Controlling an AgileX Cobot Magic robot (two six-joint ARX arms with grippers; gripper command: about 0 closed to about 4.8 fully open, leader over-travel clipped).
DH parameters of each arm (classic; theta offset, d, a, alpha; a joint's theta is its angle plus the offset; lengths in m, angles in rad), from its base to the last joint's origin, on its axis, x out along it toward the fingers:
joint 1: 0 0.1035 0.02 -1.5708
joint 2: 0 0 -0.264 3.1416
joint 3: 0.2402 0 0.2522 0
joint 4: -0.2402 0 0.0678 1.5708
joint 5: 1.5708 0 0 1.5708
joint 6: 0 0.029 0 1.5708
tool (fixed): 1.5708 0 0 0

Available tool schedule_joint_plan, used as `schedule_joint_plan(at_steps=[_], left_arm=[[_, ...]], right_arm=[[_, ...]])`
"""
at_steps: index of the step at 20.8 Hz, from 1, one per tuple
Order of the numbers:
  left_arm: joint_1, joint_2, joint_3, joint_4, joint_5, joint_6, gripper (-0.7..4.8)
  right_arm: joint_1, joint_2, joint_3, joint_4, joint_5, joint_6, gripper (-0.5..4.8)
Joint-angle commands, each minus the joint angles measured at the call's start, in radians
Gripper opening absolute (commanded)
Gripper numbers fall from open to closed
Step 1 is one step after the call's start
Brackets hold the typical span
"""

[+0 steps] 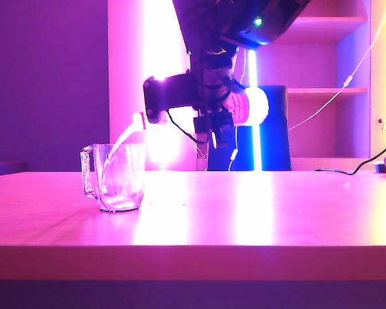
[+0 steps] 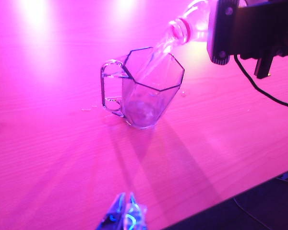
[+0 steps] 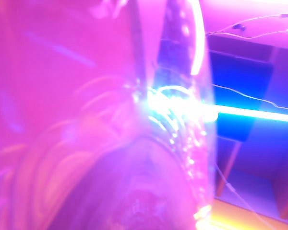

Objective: Pick up the mineral water bottle on the table and pour water into the mug until it's half full.

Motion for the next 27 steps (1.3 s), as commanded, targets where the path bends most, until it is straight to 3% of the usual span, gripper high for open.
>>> schedule_joint_plan(at_steps=[1, 21, 23, 27], left_arm=[[0.000, -0.002, 0.004, 0.007, -0.003, 0.003, -0.04], [0.000, -0.002, 0.004, 0.011, -0.003, 0.002, -0.04], [0.000, -0.002, 0.004, 0.011, -0.003, 0.002, -0.04], [0.000, -0.002, 0.004, 0.018, -0.003, 0.002, -0.04]], right_arm=[[0.012, -0.016, 0.010, 0.069, 0.016, -0.033, 2.43], [0.016, -0.016, 0.009, 0.066, 0.076, -0.044, 2.43], [0.016, -0.016, 0.008, 0.034, 0.076, 0.055, 2.43], [0.022, -0.016, 0.006, -0.123, 0.027, 0.394, 2.67]])
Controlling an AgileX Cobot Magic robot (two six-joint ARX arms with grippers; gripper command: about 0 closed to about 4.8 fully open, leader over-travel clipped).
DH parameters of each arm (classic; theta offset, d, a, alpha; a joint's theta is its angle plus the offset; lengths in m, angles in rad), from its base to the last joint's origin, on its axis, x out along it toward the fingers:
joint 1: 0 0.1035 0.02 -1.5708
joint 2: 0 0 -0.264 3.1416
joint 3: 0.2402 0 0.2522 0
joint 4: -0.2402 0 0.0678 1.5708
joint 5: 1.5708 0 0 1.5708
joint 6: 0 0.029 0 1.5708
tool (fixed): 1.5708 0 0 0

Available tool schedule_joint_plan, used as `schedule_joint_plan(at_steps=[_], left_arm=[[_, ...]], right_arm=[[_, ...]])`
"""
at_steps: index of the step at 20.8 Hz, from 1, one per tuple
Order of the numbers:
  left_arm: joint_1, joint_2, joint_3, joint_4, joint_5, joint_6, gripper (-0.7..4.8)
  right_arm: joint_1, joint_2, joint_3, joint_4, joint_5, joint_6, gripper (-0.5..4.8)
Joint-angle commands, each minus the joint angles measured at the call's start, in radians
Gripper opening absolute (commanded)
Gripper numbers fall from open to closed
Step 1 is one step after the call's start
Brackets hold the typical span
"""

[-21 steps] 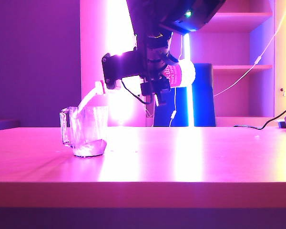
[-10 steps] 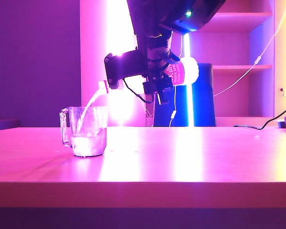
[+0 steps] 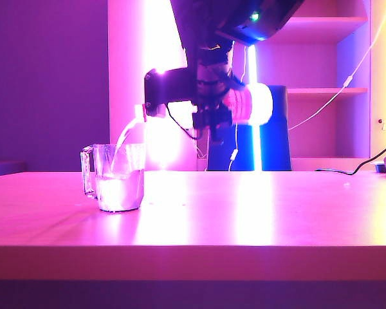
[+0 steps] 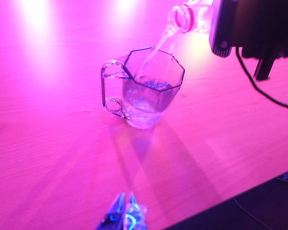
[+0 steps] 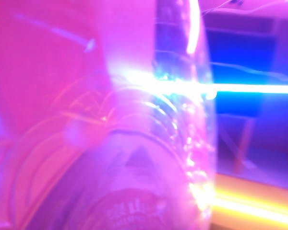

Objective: Pick up the mineral water bottle on the table and pour water into the mug until it's half full.

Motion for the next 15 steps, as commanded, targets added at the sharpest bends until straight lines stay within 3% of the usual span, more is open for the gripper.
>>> schedule_joint_plan(at_steps=[1, 8, 10, 15], left_arm=[[0.000, -0.002, 0.004, 0.016, -0.002, 0.000, -0.04], [0.000, -0.002, 0.004, 0.013, 0.000, 0.000, -0.04], [0.000, -0.002, 0.004, 0.013, 0.001, 0.000, -0.04], [0.000, -0.002, 0.004, 0.013, 0.002, 0.000, -0.04]], right_arm=[[0.010, -0.010, 0.004, -0.089, -0.054, 0.288, 2.68], [-0.058, -0.011, -0.003, -0.050, -0.339, 1.107, 2.74], [-0.100, -0.011, -0.060, 0.079, -0.426, 1.237, 2.74], [-0.166, -0.008, -0.244, 0.479, -0.569, 1.328, 2.73]])
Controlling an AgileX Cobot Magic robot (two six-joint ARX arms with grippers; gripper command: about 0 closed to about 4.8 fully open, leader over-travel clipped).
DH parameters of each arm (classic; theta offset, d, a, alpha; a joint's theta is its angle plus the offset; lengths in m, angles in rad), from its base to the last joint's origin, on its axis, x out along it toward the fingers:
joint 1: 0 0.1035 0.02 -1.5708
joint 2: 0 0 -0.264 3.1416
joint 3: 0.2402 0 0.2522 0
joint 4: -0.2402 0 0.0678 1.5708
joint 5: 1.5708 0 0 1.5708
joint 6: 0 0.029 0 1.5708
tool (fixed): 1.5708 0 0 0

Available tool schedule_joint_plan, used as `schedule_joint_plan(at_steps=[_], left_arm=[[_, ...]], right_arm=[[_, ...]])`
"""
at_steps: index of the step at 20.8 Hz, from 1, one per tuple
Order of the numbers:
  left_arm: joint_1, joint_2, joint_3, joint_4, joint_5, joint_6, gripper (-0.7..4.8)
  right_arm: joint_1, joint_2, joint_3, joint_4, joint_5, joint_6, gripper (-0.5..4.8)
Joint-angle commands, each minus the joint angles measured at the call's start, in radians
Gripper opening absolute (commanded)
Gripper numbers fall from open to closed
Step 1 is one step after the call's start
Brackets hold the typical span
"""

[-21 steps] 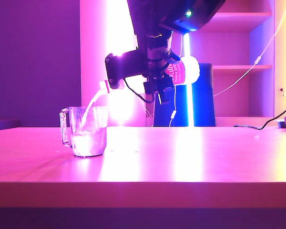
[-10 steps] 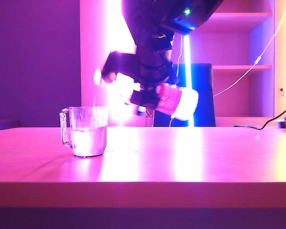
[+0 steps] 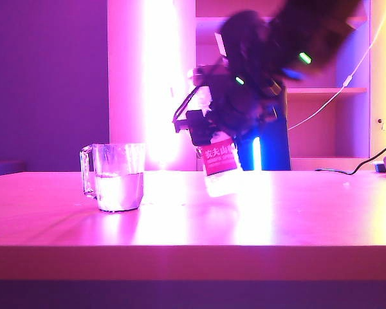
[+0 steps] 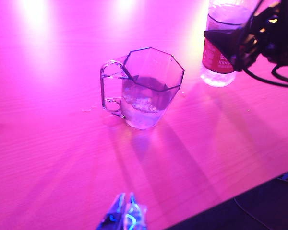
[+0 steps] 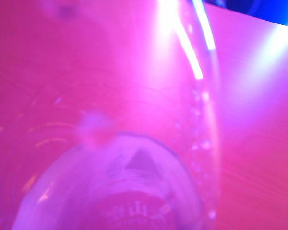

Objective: Pick up the mineral water bottle on the table and pour water into the mug until it's half full.

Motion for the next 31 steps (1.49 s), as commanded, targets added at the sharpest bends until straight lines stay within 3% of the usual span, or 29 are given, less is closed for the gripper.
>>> schedule_joint_plan(at_steps=[1, 2, 10, 11, 12, 13, 17, 22, 26, 29, 31], left_arm=[[0.000, -0.002, 0.004, 0.013, 0.001, 0.000, -0.04], [0.000, -0.002, 0.004, 0.013, 0.001, 0.000, -0.04], [0.000, -0.002, 0.004, 0.006, 0.001, 0.000, -0.04], [0.000, -0.002, 0.004, 0.006, 0.000, 0.000, -0.04], [0.000, -0.002, 0.004, 0.006, 0.000, 0.000, -0.04], [0.000, -0.002, 0.004, 0.006, 0.001, 0.000, -0.04], [0.000, -0.002, 0.004, 0.031, 0.001, 0.000, -0.04], [0.000, -0.004, 0.005, 0.051, 0.000, 0.000, -0.04], [0.000, -0.089, 0.005, 0.071, -0.007, -0.007, -0.04], [0.000, -0.186, 0.005, 0.071, -0.087, -0.008, -0.04], [0.000, -0.253, 0.005, 0.072, -0.201, -0.021, -0.04]], right_arm=[[-0.019, -0.003, -0.085, 0.286, -0.060, 0.058, 2.73], [-0.031, 0.004, -0.110, 0.325, -0.095, 0.076, 2.74], [-0.040, 0.040, -0.130, 0.309, -0.096, 0.093, 2.84], [-0.040, 0.040, -0.131, 0.301, -0.096, 0.093, 3.22], [-0.040, 0.040, -0.131, 0.289, -0.096, 0.093, 4.33], [-0.039, 0.039, -0.131, 0.285, -0.096, 0.093, 4.79], [-0.035, 0.008, -0.138, 0.254, -0.092, 0.093, 4.79], [-0.026, -0.099, -0.142, 0.021, -0.091, 0.094, 4.79], [-0.009, -0.178, -0.198, -0.004, -0.066, 0.094, 4.79], [0.009, -0.256, -0.283, -0.004, -0.039, 0.094, 4.79], [0.023, -0.321, -0.349, -0.004, -0.037, 0.094, 4.79]])
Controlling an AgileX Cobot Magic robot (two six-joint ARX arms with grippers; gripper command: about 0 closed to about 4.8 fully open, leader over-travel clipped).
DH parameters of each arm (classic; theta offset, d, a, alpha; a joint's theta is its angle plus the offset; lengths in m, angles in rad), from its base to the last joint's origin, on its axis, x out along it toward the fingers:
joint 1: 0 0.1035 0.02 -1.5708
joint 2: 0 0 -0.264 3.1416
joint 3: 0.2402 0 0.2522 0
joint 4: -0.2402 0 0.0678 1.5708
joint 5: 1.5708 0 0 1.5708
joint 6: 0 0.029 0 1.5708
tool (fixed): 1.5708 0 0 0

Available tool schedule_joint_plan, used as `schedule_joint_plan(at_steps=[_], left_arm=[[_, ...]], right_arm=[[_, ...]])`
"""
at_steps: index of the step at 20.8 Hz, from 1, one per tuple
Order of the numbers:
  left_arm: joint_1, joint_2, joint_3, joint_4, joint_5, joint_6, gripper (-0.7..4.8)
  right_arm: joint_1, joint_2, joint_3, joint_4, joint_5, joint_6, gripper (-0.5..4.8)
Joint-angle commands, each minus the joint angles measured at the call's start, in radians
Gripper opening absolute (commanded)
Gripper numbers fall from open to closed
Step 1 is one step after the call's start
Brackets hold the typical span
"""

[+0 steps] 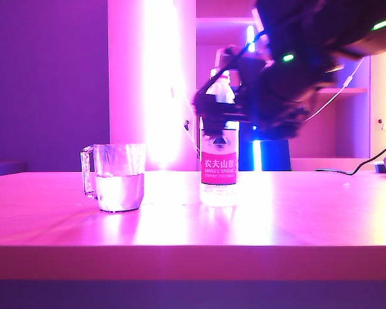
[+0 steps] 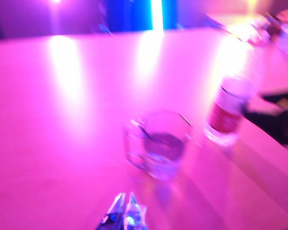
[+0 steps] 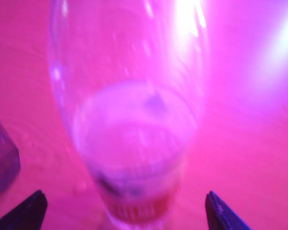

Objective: Pick up the mineral water bottle on the table and pour water into the mug until it's half full.

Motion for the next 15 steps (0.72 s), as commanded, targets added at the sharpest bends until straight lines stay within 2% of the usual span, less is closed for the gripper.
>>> schedule_joint_plan(at_steps=[1, 6, 7, 8, 9, 12, 13, 14, 15], left_arm=[[0.000, -0.084, 0.005, 0.013, -0.178, -0.037, -0.04], [0.000, -0.203, 0.004, -0.008, -0.278, -0.042, -0.04], [0.000, -0.227, 0.004, -0.009, -0.289, -0.042, -0.04], [0.000, -0.243, 0.004, -0.012, -0.303, -0.042, -0.04], [0.000, -0.263, 0.004, -0.019, -0.328, -0.042, -0.04], [0.001, -0.299, 0.004, -0.040, -0.367, -0.041, -0.04], [0.001, -0.314, 0.004, -0.054, -0.367, -0.041, -0.04], [0.001, -0.325, 0.004, -0.064, -0.366, -0.041, -0.04], [0.001, -0.344, 0.004, -0.084, -0.366, -0.042, -0.04]], right_arm=[[0.020, -0.093, -0.078, 0.007, 0.014, 0.001, 4.79], [0.078, -0.297, -0.190, -0.017, 0.093, 0.068, 4.79], [0.094, -0.352, -0.211, -0.026, 0.092, 0.068, 4.52], [0.103, -0.376, -0.216, -0.041, 0.091, 0.069, 4.05], [0.127, -0.428, -0.217, -0.088, 0.092, 0.072, 3.10], [0.166, -0.514, -0.217, -0.143, 0.092, 0.072, 2.09], [0.193, -0.556, -0.217, -0.172, 0.092, 0.072, 1.30], [0.205, -0.575, -0.217, -0.185, 0.092, 0.072, 0.97], [0.227, -0.619, -0.217, -0.222, 0.092, 0.072, 0.36]])
